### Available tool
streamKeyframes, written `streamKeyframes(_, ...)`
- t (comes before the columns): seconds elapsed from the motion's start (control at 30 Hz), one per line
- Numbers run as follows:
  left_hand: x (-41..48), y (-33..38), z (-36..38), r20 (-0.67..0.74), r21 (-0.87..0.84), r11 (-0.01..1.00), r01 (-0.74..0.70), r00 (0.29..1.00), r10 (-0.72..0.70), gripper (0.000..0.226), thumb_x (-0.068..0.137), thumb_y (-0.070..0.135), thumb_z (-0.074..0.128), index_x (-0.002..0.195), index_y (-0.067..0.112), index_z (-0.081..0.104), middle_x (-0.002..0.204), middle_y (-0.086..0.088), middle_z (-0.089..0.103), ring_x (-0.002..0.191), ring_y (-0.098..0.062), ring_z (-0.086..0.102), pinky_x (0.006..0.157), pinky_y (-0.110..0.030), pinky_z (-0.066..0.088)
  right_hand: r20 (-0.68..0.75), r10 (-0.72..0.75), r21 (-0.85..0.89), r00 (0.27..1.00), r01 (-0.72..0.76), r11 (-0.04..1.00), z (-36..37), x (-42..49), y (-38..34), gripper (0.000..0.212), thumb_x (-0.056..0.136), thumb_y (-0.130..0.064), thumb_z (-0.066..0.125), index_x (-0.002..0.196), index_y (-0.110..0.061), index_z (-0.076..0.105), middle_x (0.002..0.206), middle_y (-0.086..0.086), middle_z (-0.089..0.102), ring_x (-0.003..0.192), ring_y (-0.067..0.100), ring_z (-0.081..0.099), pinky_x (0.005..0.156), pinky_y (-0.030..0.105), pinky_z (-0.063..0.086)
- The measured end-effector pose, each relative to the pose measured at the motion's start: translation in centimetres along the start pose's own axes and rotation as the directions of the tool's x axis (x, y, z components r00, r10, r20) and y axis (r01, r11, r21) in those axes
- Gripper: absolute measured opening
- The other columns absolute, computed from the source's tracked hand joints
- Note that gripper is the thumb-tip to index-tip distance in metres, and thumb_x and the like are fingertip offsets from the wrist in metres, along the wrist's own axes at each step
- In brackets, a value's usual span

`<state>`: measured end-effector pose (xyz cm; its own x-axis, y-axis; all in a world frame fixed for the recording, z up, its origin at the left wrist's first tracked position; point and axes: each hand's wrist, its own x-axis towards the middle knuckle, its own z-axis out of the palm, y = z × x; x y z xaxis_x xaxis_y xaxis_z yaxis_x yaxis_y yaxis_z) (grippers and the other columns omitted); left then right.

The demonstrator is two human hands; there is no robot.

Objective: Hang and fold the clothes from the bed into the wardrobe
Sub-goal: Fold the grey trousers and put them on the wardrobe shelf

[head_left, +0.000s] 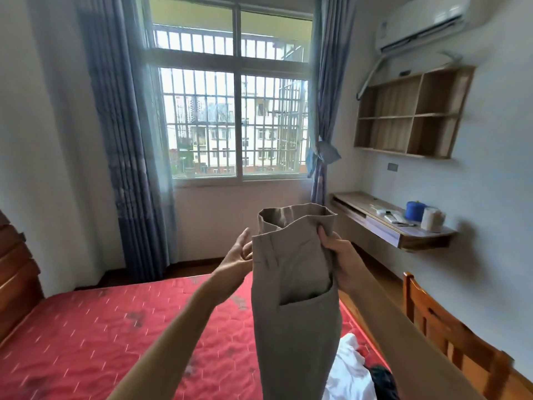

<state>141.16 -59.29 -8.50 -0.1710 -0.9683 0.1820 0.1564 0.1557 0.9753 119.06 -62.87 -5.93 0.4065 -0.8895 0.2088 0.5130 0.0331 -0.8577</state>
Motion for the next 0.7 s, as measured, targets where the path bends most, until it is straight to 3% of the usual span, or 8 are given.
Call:
streamKeyframes(0.07,0.2,0.8,1.8,-0.059,-0.077,0.997,-0.032,0.998,0.028,0.054,0.068,0.004,0.071,0.118,0.018,0.056,0.095,-0.001,0.072,0.072,-0.004,0.066,0.059,-0.016,0.052,-0.048,0.01,-0.044,0.999,-0.012,0.999,1.0,1.0,0.7,0.024,0.083,-0.024,0.066,0.099,-0.009,0.074,0.098,0.01,0.074,0.089,0.024,0.07,0.078,0.031,0.058)
streamKeyframes(0.13,0.7,0.7,3.0,-0.203,-0.198,0.98,0.001,0.978,-0.042,0.011,0.087,0.005,0.064,0.085,0.013,0.057,0.073,-0.006,0.063,0.067,-0.014,0.058,0.057,-0.023,0.051,-0.178,-0.075,-0.171,0.981,0.044,0.984,1.4,2.2,1.7,0.028,0.082,-0.022,0.073,0.105,-0.008,0.071,0.101,0.011,0.074,0.094,0.026,0.068,0.084,0.034,0.056)
streamKeyframes(0.2,1.3,0.0,3.5,-0.3,-0.18,0.984,0.001,0.952,-0.056,0.025,0.097,0.007,0.056,0.072,0.007,0.059,0.066,-0.008,0.061,0.071,-0.02,0.052,0.059,-0.028,0.049,-0.329,-0.251,-0.444,0.91,0.085,0.892,1.3,3.5,2.6,0.038,0.078,-0.025,0.082,0.11,-0.011,0.067,0.103,0.008,0.073,0.095,0.022,0.068,0.088,0.035,0.055)
streamKeyframes(0.3,1.8,-0.1,4.3,-0.397,0.016,0.997,-0.07,0.915,0.07,0.012,0.079,-0.005,0.076,0.071,0.003,0.071,0.068,-0.007,0.069,0.069,-0.022,0.062,0.063,-0.031,0.055,-0.439,-0.442,-0.766,0.782,-0.068,0.64,1.1,4.2,3.7,0.04,0.071,-0.025,0.087,0.099,-0.016,0.059,0.09,0.001,0.062,0.081,0.017,0.06,0.075,0.027,0.047)
streamKeyframes(0.4,2.2,0.6,4.0,-0.475,0.042,0.992,-0.117,0.871,0.123,0.009,0.073,0.005,0.085,0.076,0.004,0.076,0.077,-0.011,0.074,0.073,-0.021,0.066,0.076,-0.042,0.056,-0.326,-0.246,-0.625,0.913,-0.012,0.781,2.0,3.4,4.3,0.021,0.083,-0.023,0.079,0.085,-0.009,0.064,0.076,0.003,0.065,0.074,0.018,0.058,0.067,0.028,0.048)
streamKeyframes(0.53,2.8,2.5,1.6,-0.682,0.141,0.979,-0.147,0.702,0.204,0.017,0.073,0.017,0.087,0.067,0.013,0.072,0.064,0.0,0.069,0.064,-0.013,0.061,0.061,-0.028,0.049,0.031,0.036,-0.34,0.999,-0.024,0.94,3.7,0.9,2.8,0.058,0.096,-0.057,0.044,0.119,-0.009,0.066,0.099,-0.003,0.072,0.089,0.01,0.066,0.076,0.024,0.051)
streamKeyframes(0.6,2.8,3.3,1.0,-0.688,0.118,0.981,-0.153,0.7,0.192,0.016,0.074,0.014,0.086,0.068,0.012,0.071,0.065,0.0,0.068,0.064,-0.013,0.06,0.06,-0.026,0.049,0.211,-0.004,-0.527,0.978,0.117,0.842,5.0,0.1,3.0,0.044,0.089,-0.036,0.07,0.128,-0.019,0.058,0.099,-0.017,0.071,0.092,0.0,0.065,0.079,0.018,0.051)
streamKeyframes(0.7,2.5,4.0,0.4,-0.631,0.107,0.983,-0.148,0.754,0.183,0.016,0.072,0.015,0.087,0.076,0.011,0.073,0.074,-0.006,0.073,0.069,-0.015,0.063,0.067,-0.032,0.053,0.106,-0.319,-0.754,0.942,0.285,0.592,5.7,1.6,4.7,0.037,0.08,-0.006,0.074,0.113,-0.022,0.066,0.088,-0.021,0.072,0.083,-0.005,0.066,0.073,0.016,0.051)
